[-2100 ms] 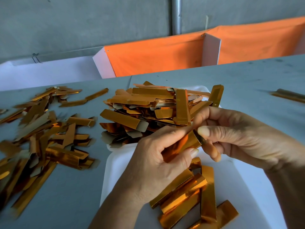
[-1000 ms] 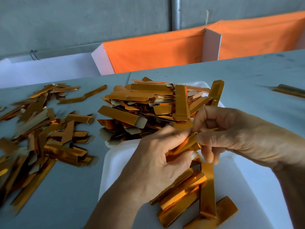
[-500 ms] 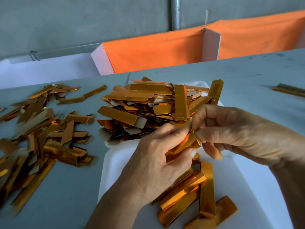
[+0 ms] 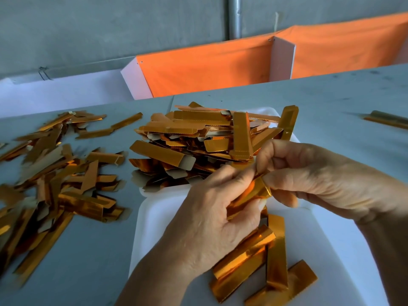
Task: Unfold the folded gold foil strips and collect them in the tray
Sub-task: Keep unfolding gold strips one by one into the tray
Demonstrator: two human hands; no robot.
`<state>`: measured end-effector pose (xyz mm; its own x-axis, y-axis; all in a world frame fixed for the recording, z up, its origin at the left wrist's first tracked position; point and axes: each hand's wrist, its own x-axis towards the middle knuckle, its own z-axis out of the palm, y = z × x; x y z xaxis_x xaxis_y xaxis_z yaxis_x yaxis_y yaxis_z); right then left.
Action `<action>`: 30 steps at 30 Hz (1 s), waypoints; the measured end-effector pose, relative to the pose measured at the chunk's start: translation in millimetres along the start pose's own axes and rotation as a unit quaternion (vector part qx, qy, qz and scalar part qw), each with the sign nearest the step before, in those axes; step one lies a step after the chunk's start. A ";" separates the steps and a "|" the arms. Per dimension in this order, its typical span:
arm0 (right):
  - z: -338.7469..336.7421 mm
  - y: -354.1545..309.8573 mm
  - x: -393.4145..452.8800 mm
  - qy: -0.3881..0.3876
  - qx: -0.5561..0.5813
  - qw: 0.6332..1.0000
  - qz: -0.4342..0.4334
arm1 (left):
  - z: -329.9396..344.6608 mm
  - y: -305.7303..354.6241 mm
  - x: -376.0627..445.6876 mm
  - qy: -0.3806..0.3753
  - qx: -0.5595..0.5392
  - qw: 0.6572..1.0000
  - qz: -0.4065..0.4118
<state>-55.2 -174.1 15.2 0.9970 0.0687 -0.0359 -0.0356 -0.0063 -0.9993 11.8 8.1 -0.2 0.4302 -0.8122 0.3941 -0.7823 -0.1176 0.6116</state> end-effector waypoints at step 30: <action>3.0 10.1 8.8 -0.021 0.131 0.991 -0.023 | 1.6 2.2 0.0 -0.029 -0.057 0.997 -0.035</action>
<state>-47.0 -170.6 4.8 0.9945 0.1037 0.0146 -0.0125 0.2562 -0.9665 9.3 6.9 0.1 0.4528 -0.8359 0.3101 -0.6933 -0.1115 0.7119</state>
